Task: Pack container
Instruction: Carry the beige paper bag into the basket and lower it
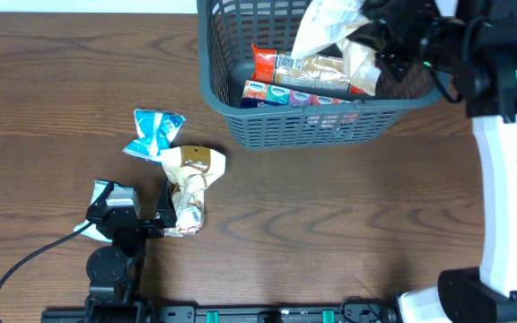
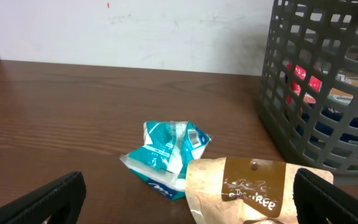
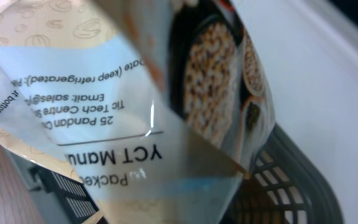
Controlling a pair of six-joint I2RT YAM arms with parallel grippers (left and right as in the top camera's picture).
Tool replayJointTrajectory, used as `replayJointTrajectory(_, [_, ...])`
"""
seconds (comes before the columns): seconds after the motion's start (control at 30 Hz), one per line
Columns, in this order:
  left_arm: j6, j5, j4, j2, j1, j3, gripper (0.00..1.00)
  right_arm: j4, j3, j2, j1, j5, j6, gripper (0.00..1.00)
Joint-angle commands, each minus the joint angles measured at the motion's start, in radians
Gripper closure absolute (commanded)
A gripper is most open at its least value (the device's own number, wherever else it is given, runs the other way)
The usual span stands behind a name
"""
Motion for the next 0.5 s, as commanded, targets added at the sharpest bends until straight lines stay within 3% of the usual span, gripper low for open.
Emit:
replayJointTrajectory(0.0, [0.005,-0.008,-0.044,-0.007,-0.003,-0.016,0.01,-0.006,0.0,0.032,0.012,0.021,-0.032,0.99])
replayJointTrajectory(0.3, [0.005,-0.008,-0.044,-0.007,-0.003,-0.016,0.01,-0.074,0.0,0.155,0.012,0.043,-0.123,0.99])
replayJointTrajectory(0.47, [0.005,-0.008,-0.044,-0.007,-0.003,-0.016,0.01,-0.128,0.0,0.233,0.012,0.108,-0.144,0.84])
